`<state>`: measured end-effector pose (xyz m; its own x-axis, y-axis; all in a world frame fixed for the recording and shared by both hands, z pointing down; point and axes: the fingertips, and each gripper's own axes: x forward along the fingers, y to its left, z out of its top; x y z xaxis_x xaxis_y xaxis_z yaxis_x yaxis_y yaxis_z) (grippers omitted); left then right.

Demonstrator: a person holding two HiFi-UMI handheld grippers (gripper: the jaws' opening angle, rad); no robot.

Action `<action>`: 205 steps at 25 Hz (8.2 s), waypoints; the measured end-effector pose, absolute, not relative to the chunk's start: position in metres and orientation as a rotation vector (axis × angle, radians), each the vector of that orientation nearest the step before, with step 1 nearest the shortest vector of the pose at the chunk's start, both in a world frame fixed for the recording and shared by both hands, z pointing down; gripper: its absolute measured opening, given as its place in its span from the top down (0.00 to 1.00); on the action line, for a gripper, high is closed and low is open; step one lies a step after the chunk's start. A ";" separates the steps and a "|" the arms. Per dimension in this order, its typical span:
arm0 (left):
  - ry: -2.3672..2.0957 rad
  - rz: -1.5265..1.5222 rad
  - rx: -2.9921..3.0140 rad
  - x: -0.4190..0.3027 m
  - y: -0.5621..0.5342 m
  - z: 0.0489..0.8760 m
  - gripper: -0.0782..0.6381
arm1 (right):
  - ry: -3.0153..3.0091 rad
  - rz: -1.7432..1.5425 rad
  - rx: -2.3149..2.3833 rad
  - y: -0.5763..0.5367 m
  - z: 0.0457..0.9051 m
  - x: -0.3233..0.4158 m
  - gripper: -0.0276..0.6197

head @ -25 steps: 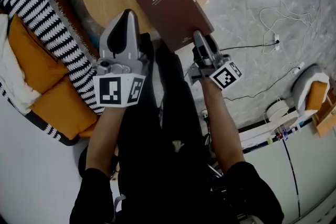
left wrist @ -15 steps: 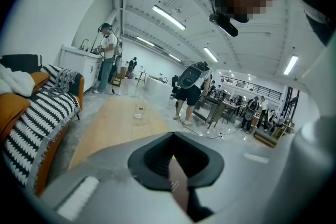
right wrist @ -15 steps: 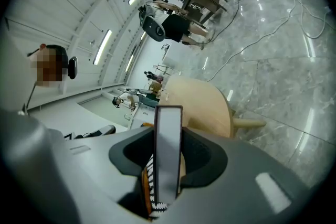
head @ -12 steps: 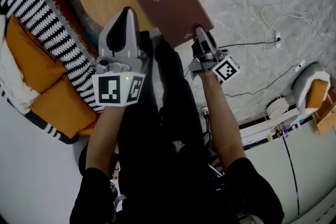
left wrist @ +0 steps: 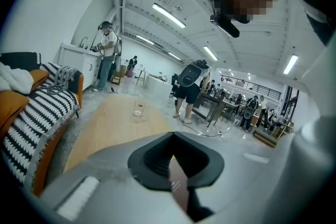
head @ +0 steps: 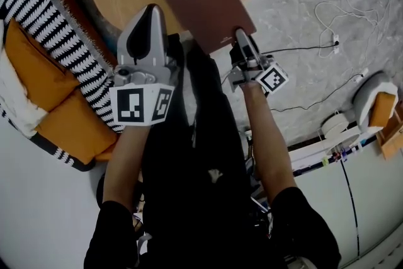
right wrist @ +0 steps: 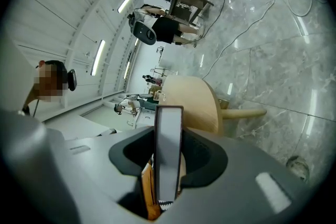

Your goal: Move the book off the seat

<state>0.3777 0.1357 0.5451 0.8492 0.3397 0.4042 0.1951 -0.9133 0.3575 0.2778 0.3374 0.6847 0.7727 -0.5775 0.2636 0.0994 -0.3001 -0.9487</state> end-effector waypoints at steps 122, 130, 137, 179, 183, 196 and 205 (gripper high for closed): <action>0.315 0.642 2.661 0.384 0.052 0.540 0.88 | -0.101 -1.220 -2.240 0.314 0.748 0.300 0.24; 0.337 0.602 2.678 0.389 0.061 0.509 0.88 | -0.090 -1.256 -2.369 0.322 0.719 0.302 0.53; 0.341 0.576 2.692 0.392 0.066 0.481 0.88 | -0.103 -1.239 -2.449 0.328 0.689 0.310 0.79; 0.560 0.242 2.791 0.363 0.104 0.200 0.88 | 0.414 -0.634 -2.659 0.269 0.284 0.354 0.95; 0.603 0.208 2.801 0.356 0.108 0.183 0.88 | 0.443 -0.582 -2.683 0.269 0.258 0.351 0.95; 0.629 0.166 2.811 0.345 0.116 0.166 0.88 | 0.575 -0.472 -2.704 0.250 0.211 0.340 0.95; 0.626 0.165 2.815 0.348 0.115 0.164 0.88 | 0.605 -0.431 -2.720 0.249 0.200 0.343 0.95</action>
